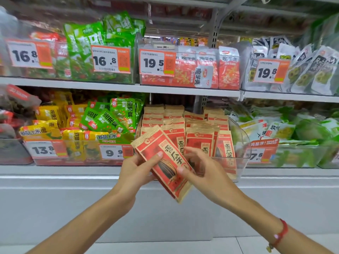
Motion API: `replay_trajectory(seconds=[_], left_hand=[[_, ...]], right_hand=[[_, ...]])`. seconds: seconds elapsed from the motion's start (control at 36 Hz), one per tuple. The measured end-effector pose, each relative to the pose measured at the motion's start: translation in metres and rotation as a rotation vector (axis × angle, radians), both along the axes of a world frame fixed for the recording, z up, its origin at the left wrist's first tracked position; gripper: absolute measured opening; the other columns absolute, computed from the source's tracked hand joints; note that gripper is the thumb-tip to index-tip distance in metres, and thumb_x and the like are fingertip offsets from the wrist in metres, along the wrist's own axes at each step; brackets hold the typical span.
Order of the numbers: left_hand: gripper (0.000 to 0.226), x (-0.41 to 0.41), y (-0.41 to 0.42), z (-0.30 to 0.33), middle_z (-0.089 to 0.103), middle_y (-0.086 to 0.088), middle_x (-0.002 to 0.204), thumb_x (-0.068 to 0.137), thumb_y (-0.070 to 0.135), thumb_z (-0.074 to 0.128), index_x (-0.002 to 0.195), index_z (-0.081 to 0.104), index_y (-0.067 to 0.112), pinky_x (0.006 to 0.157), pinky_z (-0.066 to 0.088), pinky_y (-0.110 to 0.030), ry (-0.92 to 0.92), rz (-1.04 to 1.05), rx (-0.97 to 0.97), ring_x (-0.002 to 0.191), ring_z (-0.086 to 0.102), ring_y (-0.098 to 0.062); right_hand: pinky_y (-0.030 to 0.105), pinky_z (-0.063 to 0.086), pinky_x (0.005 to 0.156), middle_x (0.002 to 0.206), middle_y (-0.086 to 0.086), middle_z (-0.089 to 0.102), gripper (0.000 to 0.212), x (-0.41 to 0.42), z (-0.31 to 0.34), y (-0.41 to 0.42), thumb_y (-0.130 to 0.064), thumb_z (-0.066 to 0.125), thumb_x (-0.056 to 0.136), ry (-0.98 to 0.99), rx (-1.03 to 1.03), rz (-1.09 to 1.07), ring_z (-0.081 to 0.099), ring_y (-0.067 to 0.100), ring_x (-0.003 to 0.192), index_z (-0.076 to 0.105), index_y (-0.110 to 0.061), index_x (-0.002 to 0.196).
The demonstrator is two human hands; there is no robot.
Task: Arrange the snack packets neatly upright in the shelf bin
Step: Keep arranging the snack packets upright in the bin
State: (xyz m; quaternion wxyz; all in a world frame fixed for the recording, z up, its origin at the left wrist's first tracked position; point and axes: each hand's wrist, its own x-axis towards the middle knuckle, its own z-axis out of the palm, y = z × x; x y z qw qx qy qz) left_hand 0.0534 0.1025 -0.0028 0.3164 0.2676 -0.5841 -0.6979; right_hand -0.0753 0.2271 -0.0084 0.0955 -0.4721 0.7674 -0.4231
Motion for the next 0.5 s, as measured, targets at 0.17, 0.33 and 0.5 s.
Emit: replay_trajectory(seconds=[0.17, 0.33, 0.5], left_hand=[[0.017, -0.001, 0.004, 0.001, 0.076, -0.002, 0.091, 0.088, 0.026, 0.066, 0.1, 0.068, 0.014, 0.062, 0.056, -0.021, 0.039, 0.041, 0.099, 0.077, 0.072, -0.01], [0.061, 0.004, -0.013, 0.004, 0.069, 0.012, 0.117, 0.073, 0.051, 0.074, 0.127, 0.06, 0.026, 0.091, 0.054, -0.025, -0.065, -0.315, -0.054, 0.113, 0.061, -0.003], [0.072, 0.007, -0.019, 0.005, 0.07, 0.007, 0.118, 0.063, 0.042, 0.08, 0.13, 0.059, 0.024, 0.086, 0.055, -0.021, -0.063, -0.381, -0.109, 0.11, 0.065, -0.007]], right_hand=[[0.021, 0.041, 0.097, 0.134, -0.018, 0.038, 0.094, 0.019, -0.002, -0.005, -0.055, 0.074, 0.071, 0.348, 0.084, 0.033, 0.042, -0.001, 0.118, 0.019, -0.039, 0.145], [0.023, 0.051, 0.084, 0.113, -0.011, 0.066, 0.067, 0.002, 0.006, -0.001, -0.045, 0.086, 0.063, -0.438, -0.022, 0.197, 0.065, 0.0, 0.099, 0.052, -0.038, 0.119], [0.026, 0.051, 0.09, 0.111, -0.014, 0.068, 0.049, 0.003, 0.011, 0.0, -0.061, 0.071, 0.072, -0.407, -0.001, 0.237, 0.064, 0.0, 0.103, 0.06, -0.035, 0.113]])
